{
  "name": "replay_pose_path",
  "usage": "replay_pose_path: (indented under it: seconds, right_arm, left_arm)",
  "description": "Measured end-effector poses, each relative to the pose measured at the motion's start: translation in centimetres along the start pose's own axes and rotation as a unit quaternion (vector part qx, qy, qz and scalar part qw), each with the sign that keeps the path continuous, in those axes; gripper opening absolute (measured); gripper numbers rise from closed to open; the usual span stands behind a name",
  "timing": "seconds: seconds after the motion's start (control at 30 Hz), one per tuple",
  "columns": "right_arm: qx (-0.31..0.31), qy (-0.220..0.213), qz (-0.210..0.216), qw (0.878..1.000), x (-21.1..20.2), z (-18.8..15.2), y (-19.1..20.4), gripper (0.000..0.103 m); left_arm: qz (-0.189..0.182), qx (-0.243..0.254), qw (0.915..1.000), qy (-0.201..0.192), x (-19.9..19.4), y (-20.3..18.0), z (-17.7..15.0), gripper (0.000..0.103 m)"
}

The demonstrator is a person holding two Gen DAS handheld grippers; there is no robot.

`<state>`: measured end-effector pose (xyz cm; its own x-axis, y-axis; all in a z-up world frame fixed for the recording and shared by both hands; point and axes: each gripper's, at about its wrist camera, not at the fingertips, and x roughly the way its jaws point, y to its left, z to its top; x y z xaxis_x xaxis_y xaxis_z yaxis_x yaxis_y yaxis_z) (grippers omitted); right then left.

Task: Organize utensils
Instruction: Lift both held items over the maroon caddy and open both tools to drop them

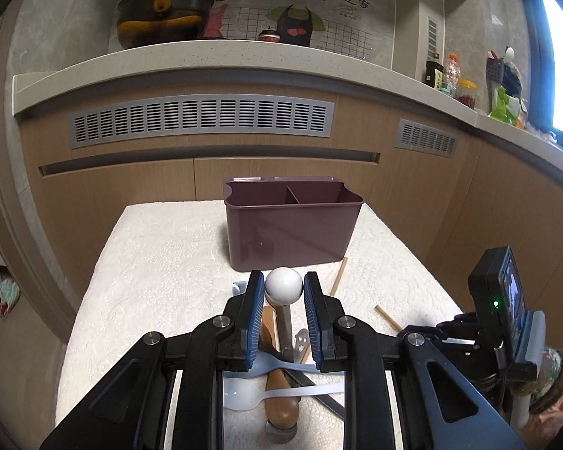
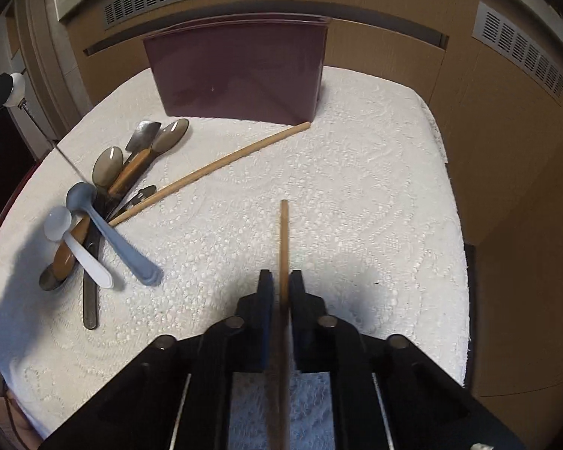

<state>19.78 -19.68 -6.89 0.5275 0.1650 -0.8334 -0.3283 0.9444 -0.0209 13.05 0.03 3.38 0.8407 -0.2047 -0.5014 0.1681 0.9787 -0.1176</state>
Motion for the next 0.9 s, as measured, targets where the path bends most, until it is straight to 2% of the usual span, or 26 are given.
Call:
replay_pose_path:
  seconds: [0.33,0.47,0.6,0.73,0.9]
  right_arm:
    - [0.028,-0.098,0.013,0.995,-7.1,0.6,-0.7,0.005]
    - [0.040,-0.139,0.026,0.989,-9.7,1.6,-0.8,0.005]
    - [0.035,-0.205,0.025,0.978,-13.1,5.0,-0.8,0.005]
    - [0.028,-0.281,0.020,0.959,-16.4,9.7,-1.2,0.005]
    - [0.021,-0.347,0.020,0.937,-17.9,15.6,-1.3,0.005]
  left_arm:
    - [-0.003,0.001,0.9998,-0.021,-1.8,-0.5,0.8,0.022]
    - [-0.005,0.007,0.9992,-0.038,-2.7,-0.8,2.4,0.022]
    - [-0.018,0.024,0.9972,-0.069,-3.7,-1.2,6.2,0.022]
    - [-0.027,0.036,0.9919,-0.119,-4.5,-1.1,10.8,0.022]
    - [-0.032,0.033,0.9865,-0.157,-3.0,0.1,15.4,0.022]
